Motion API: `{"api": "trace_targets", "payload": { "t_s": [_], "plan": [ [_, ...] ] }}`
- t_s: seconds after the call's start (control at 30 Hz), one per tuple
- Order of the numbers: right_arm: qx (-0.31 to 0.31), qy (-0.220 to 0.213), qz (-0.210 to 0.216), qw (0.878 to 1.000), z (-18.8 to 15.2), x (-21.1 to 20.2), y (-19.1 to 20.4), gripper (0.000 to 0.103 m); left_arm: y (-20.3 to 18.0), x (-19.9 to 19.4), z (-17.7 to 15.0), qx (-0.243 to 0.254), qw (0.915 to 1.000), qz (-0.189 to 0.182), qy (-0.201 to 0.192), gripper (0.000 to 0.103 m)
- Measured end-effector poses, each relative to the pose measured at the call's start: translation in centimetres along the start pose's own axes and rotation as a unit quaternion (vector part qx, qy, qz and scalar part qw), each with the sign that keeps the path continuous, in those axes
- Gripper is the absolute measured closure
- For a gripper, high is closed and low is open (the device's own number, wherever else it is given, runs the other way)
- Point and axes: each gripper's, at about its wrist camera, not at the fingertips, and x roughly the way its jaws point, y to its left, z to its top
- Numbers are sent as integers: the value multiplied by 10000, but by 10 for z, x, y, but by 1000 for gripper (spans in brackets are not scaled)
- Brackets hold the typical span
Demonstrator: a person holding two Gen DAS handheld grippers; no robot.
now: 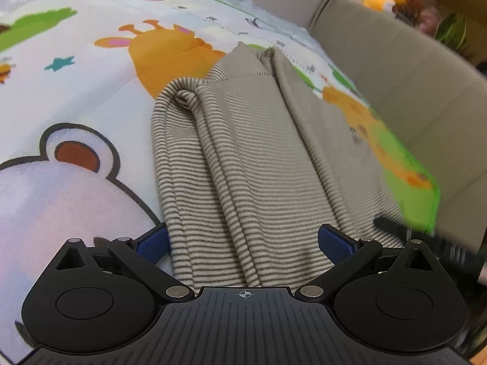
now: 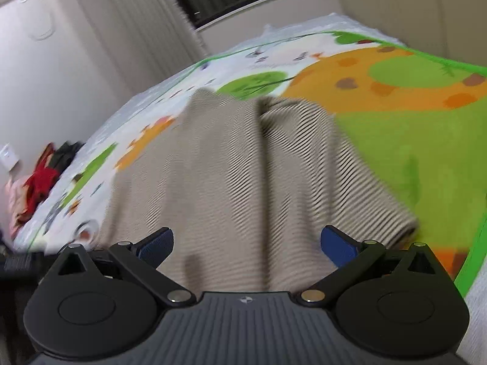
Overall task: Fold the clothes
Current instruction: 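Lower the right gripper onto the folded shirt and grasp its sleeve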
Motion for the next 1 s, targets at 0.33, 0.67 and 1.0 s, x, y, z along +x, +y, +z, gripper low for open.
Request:
{"api": "trace_targets", "payload": {
  "t_s": [0.33, 0.67, 1.0],
  "plan": [
    [-548, 583, 626, 9948, -36, -17, 58, 0, 38, -20, 19, -283, 9977, 467, -407, 0],
    [-2732, 225, 192, 9615, -65, -43, 111, 8, 27, -53, 20, 347, 9955, 377, -799, 0],
    [-3122, -165, 8, 9499, -19, -30, 113, 88, 14, -63, 12, 752, 9925, 339, -902, 0]
  ]
}}
